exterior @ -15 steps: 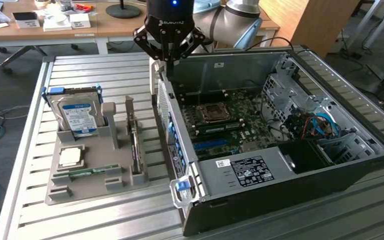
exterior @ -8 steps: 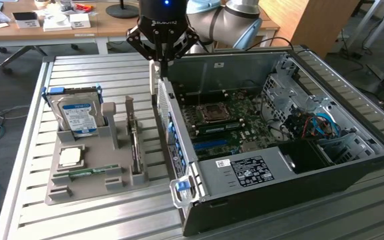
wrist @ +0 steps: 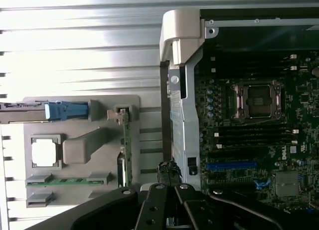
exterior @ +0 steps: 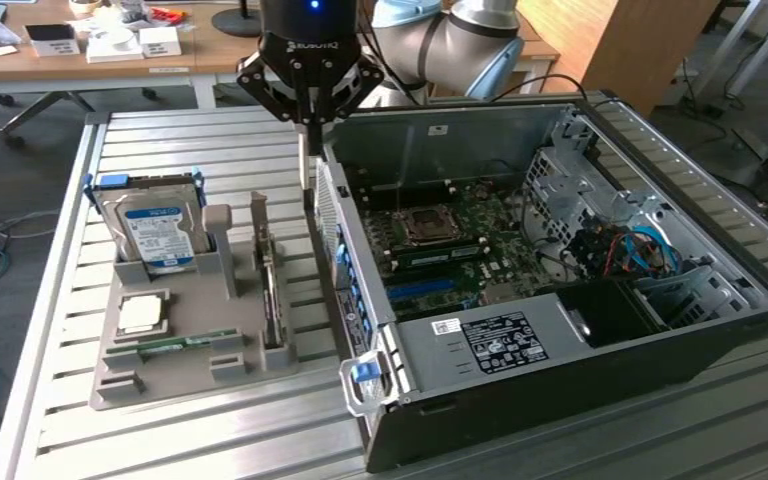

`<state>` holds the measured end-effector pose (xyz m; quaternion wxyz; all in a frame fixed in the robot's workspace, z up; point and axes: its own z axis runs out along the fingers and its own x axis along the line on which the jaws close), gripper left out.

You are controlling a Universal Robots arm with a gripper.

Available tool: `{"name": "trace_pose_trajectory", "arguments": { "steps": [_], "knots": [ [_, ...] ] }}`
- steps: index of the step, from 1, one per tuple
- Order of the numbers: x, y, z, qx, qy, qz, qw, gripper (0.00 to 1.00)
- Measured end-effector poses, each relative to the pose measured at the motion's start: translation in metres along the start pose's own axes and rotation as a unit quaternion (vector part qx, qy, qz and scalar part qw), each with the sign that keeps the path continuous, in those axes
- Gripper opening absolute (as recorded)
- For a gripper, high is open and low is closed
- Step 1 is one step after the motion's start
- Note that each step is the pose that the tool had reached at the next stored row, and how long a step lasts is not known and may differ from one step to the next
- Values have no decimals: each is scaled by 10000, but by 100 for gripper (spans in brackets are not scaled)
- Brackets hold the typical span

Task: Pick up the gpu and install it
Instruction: 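Reach for the gpu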

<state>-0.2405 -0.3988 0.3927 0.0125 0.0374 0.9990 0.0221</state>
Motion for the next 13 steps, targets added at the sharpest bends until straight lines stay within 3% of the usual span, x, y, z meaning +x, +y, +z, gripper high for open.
{"name": "trace_pose_trajectory", "arguments": {
  "steps": [13],
  "knots": [
    [207, -15, -5, 0, 0, 0, 10000, 11]
  ]
}}
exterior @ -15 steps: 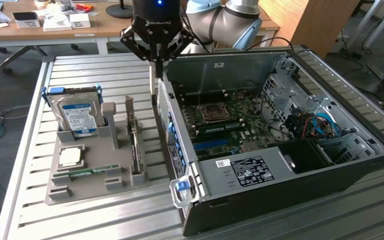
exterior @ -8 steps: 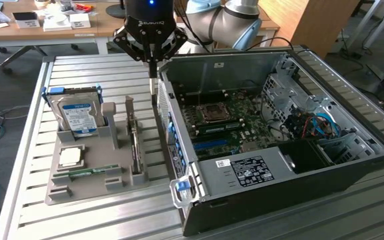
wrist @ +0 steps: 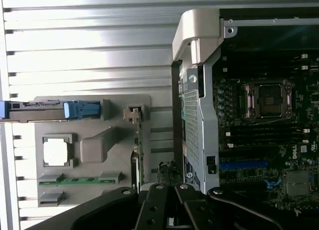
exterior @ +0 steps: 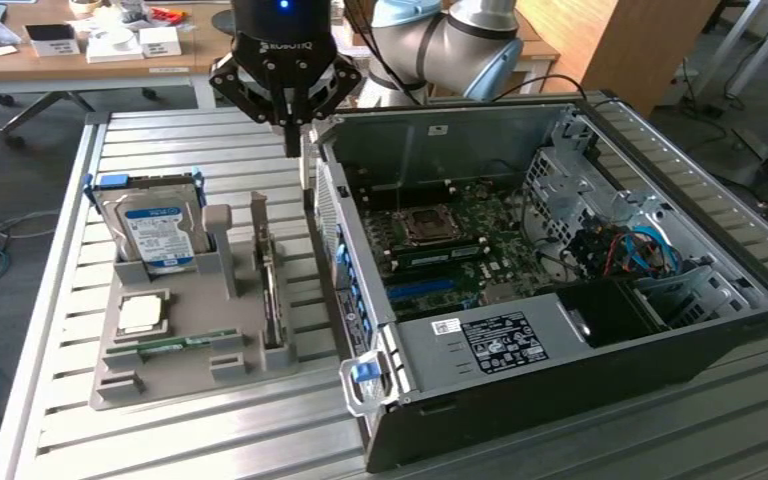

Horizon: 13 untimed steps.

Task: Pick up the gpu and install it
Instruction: 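Reach for the gpu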

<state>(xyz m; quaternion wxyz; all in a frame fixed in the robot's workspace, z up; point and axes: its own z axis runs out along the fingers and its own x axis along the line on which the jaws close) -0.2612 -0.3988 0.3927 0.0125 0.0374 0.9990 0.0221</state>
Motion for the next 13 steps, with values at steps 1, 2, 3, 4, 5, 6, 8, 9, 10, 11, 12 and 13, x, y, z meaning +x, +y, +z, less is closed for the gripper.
{"name": "trace_pose_trajectory", "arguments": {
  "steps": [1, 2, 3, 4, 5, 6, 8, 9, 10, 11, 12, 13],
  "knots": [
    [13, -1, 0, 0, 0, 0, 10000, 11],
    [25, -2, 0, 0, 0, 0, 10000, 11],
    [39, -3, -1, 0, 0, 0, 10000, 11],
    [51, -4, -1, 0, 0, 0, 10000, 11],
    [64, -5, -2, 0, 0, 0, 10000, 11],
    [78, -6, -2, 0, 0, 0, 10000, 11],
    [107, -8, -3, 0, 0, 0, 10000, 11],
    [126, -10, -4, 0, 0, 0, 10000, 11],
    [146, -11, -4, 0, 0, 0, 10000, 11],
    [166, -12, -4, 0, 0, 0, 10000, 11],
    [184, -14, -4, 0, 0, 0, 10000, 11],
    [204, -15, -5, 0, 0, 0, 10000, 11]
  ]
}}
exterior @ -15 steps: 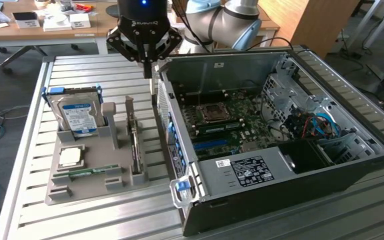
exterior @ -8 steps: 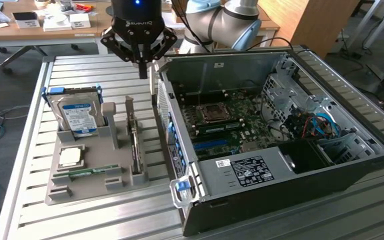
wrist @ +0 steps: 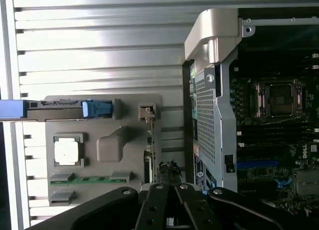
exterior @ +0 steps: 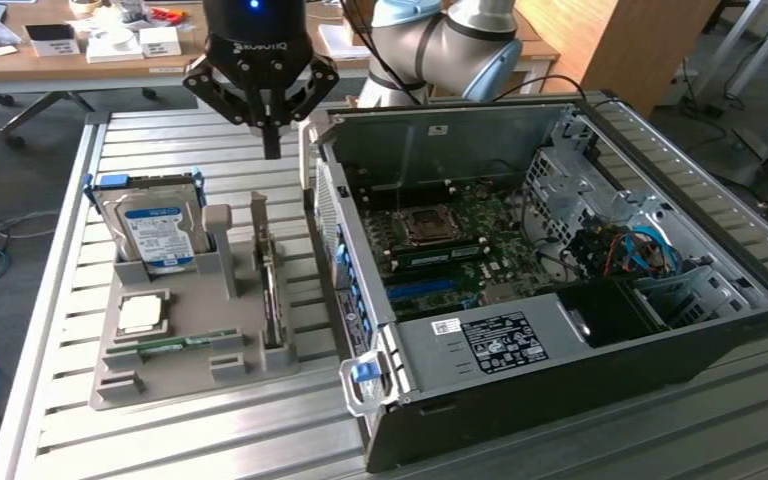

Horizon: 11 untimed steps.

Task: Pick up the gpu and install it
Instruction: 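Reach for the gpu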

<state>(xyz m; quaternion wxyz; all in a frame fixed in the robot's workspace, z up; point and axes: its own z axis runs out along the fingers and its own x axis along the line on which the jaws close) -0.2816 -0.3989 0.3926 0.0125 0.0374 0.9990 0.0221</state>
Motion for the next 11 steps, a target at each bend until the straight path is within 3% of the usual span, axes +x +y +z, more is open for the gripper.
{"name": "trace_pose_trajectory", "arguments": {
  "steps": [3, 11],
  "knots": [
    [55, -4, -1, 0, 0, 0, 10000, 11],
    [70, -5, -2, 0, 0, 0, 10000, 11]
  ]
}}
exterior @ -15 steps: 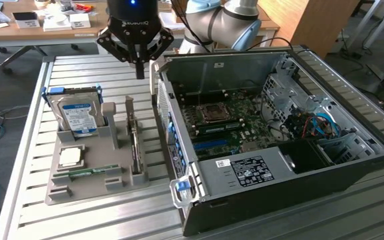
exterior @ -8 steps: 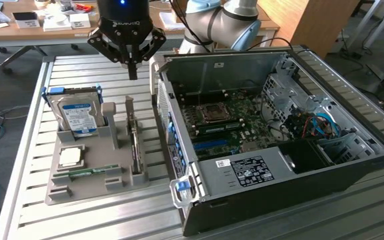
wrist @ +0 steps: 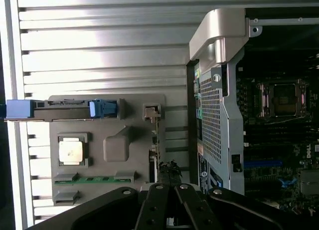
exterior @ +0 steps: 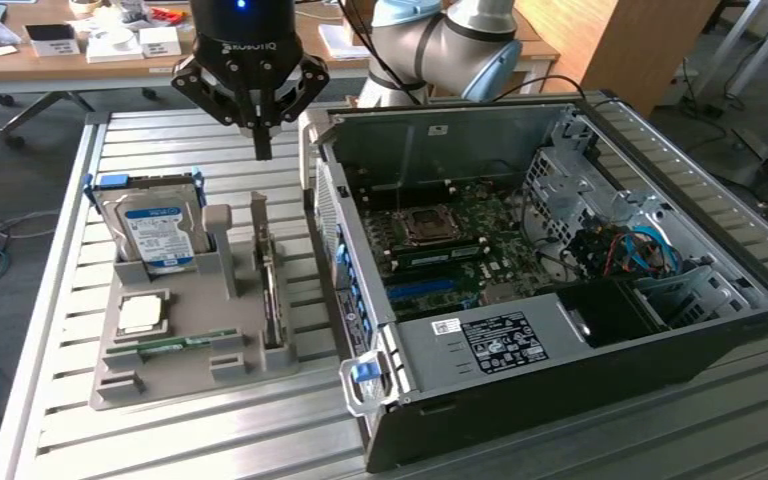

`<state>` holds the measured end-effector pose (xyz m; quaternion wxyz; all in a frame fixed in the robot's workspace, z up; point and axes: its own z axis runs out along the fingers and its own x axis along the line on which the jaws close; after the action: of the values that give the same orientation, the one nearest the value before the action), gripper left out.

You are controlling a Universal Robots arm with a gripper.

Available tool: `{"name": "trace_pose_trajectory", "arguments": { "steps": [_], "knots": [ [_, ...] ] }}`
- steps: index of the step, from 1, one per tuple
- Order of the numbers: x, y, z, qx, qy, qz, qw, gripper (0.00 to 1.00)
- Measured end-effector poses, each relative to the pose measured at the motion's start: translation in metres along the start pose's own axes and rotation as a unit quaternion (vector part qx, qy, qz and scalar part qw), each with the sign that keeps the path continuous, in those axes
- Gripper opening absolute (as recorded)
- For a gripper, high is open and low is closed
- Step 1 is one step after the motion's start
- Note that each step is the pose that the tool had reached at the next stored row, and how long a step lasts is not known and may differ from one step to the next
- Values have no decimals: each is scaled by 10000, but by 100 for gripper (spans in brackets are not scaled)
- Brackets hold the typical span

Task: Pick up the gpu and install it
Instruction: 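Reach for the gpu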

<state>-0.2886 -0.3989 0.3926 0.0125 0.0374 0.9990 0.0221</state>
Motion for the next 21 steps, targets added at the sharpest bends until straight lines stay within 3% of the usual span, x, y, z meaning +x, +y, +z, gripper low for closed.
{"name": "trace_pose_trajectory", "arguments": {
  "steps": [21],
  "knots": [
    [99, -7, -3, 0, 0, 0, 10000, 11]
  ]
}}
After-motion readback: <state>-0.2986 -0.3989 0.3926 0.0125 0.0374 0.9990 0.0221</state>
